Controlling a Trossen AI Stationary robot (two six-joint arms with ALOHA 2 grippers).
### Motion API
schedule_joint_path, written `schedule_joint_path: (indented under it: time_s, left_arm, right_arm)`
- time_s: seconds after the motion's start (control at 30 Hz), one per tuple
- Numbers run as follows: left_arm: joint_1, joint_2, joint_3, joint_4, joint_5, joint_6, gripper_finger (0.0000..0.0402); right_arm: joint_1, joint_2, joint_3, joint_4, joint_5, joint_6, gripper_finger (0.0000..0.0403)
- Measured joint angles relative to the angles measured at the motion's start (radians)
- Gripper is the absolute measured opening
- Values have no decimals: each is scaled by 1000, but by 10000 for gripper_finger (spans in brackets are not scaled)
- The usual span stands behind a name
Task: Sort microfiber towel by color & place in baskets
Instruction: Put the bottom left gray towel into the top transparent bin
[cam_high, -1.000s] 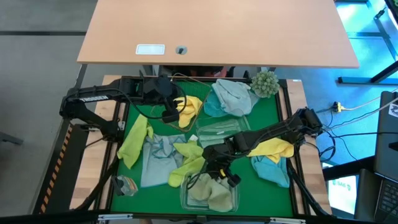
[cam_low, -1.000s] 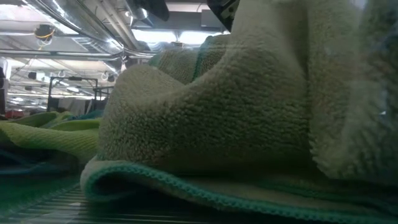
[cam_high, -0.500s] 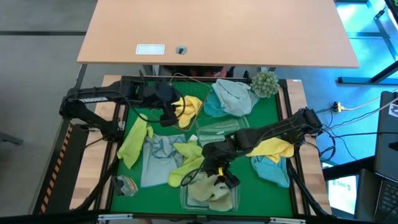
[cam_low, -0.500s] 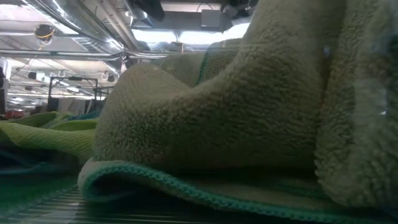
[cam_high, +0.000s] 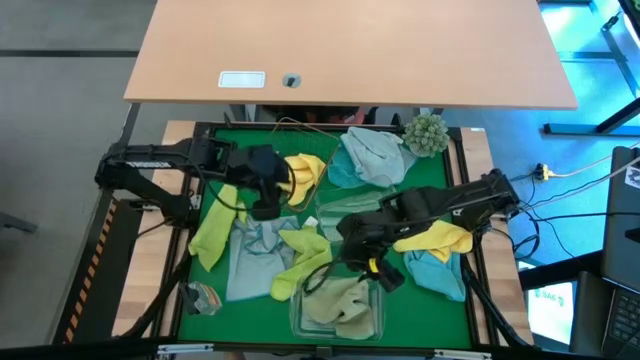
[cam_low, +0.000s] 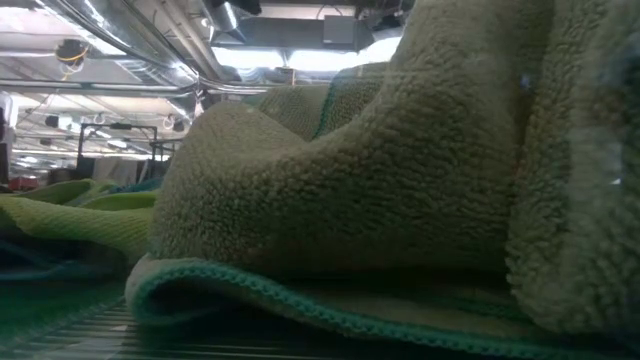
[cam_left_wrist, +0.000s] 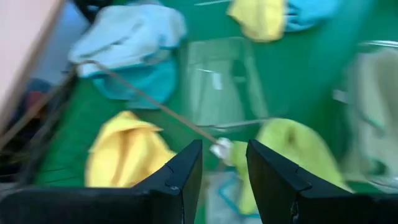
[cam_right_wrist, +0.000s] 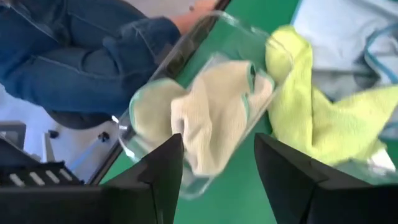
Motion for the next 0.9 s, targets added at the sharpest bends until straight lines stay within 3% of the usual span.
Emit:
schedule_joint_path:
  time_s: [0.3,0.47,0.7,0.9]
  left_arm:
    - [-144,3,-20,-30,27,-115,120]
    - [-216,4,-130,-35,10,-232,120]
    - [-270,4,-325,-10,-3,-406,120]
    - [-286,4,-462,64,-3,-441,120]
  right_arm:
    - [1,-164,-89,-63,51,16,198]
    - [1,-288,-200,-42,192,83,198]
    - [0,-432,-360,29,274,115,198]
    - [0,-547,-535,143,380,160,198]
